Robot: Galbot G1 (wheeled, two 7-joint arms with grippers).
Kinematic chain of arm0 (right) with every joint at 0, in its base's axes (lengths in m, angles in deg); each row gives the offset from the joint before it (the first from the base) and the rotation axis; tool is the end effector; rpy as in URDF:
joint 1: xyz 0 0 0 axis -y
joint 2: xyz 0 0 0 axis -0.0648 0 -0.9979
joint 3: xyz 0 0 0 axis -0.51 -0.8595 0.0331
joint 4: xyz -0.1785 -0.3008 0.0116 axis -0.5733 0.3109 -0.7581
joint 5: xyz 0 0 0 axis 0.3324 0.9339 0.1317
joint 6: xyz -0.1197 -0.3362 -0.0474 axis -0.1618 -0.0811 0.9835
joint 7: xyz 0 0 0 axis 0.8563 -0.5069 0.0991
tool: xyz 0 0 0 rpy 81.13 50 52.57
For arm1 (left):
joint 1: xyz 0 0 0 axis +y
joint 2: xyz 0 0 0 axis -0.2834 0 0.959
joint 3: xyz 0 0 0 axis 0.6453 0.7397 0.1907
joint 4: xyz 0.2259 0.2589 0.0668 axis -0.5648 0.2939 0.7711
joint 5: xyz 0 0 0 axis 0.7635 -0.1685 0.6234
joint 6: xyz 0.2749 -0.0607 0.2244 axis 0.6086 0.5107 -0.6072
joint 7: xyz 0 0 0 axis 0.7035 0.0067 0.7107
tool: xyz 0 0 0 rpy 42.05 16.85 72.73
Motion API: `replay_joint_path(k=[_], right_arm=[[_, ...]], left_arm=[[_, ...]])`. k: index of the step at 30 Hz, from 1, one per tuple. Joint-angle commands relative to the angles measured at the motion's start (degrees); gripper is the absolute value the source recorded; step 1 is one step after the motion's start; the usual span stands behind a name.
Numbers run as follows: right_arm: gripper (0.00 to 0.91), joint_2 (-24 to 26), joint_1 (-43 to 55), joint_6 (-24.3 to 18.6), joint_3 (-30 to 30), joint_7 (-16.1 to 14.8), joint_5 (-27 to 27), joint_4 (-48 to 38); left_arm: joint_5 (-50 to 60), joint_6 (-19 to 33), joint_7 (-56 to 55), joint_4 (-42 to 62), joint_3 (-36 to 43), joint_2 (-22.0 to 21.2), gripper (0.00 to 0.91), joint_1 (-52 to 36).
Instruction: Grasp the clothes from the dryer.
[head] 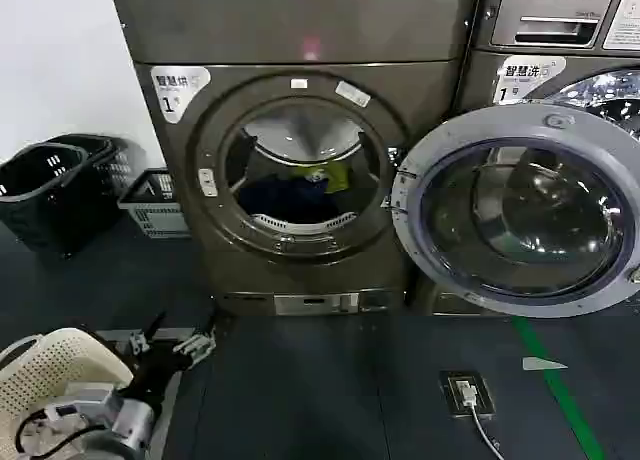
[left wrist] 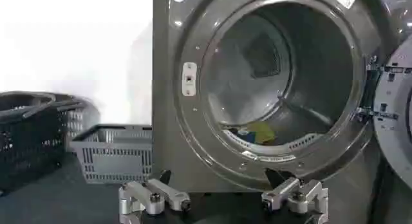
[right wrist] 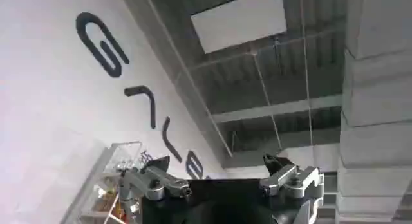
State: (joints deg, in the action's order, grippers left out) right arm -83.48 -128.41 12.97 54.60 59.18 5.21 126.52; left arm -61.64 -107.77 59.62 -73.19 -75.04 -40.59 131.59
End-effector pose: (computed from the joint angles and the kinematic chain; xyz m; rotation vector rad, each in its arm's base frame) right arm -0.0583 -0.3843 0.0821 1.2132 2.0227 -0.7896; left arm 0.1906 0.0611 -0.1919 -0.0660 -2.9744 0.0501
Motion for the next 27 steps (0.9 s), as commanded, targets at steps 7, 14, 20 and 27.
replay_joint_path(k=[7,14,20,27], right_arm=[[0.907,0.2,0.0,-1.4,0.0,-0.5,0.1,0.0],[0.907,-0.2,0.4,-1.5,-0.3,-0.7,-0.1,0.1],[0.907,-0.2,0.4,-1.5,-0.4,-0.7,-0.2,0.1],[0.907,-0.3,0.7,-1.6,-0.7,-0.8,-0.4,0.1]], left_arm=[[0.1,-0.1,0.2,-0.2,0.0,0.2,0.907,-0.1],[0.2,-0.2,0.3,0.0,0.2,0.2,0.907,-0.3],[0.4,-0.2,0.3,0.1,0.3,0.0,0.907,-0.3],[0.4,-0.2,0.4,0.3,0.1,0.3,0.907,-0.6]])
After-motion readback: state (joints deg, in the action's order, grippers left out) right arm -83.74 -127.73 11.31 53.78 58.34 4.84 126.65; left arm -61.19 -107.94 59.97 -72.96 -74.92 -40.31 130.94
